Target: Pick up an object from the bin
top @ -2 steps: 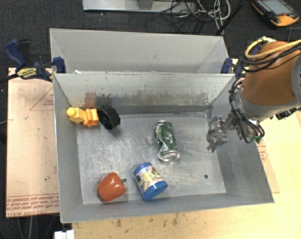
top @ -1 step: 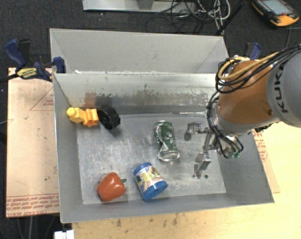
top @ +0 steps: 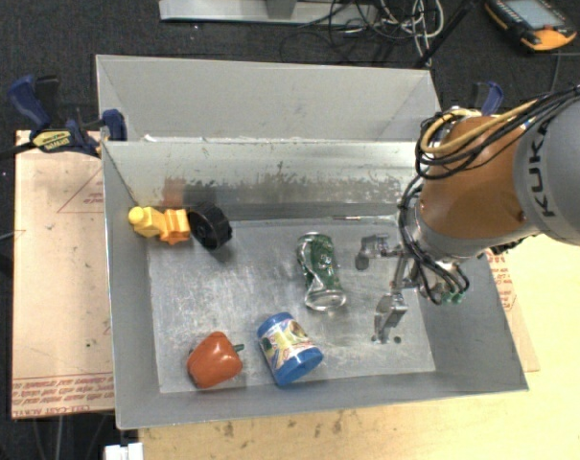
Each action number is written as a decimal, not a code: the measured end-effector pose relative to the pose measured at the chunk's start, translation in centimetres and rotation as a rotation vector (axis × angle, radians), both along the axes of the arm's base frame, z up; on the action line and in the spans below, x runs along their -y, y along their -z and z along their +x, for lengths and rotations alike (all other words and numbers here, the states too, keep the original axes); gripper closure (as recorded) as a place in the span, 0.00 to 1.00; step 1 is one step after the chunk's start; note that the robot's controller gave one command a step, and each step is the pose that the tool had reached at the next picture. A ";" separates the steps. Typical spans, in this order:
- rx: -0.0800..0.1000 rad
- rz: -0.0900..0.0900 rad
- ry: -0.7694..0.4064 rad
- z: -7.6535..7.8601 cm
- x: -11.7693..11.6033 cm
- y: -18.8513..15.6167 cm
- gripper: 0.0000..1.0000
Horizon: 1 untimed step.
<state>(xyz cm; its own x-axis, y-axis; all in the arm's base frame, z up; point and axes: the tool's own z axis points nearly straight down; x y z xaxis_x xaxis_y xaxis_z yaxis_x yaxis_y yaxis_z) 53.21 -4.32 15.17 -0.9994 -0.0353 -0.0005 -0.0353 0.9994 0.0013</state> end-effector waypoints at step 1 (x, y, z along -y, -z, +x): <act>0.000 0.001 -0.099 -0.6 1.3 -0.4 0.00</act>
Offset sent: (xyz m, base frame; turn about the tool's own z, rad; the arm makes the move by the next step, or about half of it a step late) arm 0.0235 0.0731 -0.0817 -0.0518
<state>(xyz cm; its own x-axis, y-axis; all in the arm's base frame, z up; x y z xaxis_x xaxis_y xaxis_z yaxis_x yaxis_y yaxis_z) 52.64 -5.57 15.61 -0.9910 -0.1336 -0.0003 -0.1336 0.9910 0.0026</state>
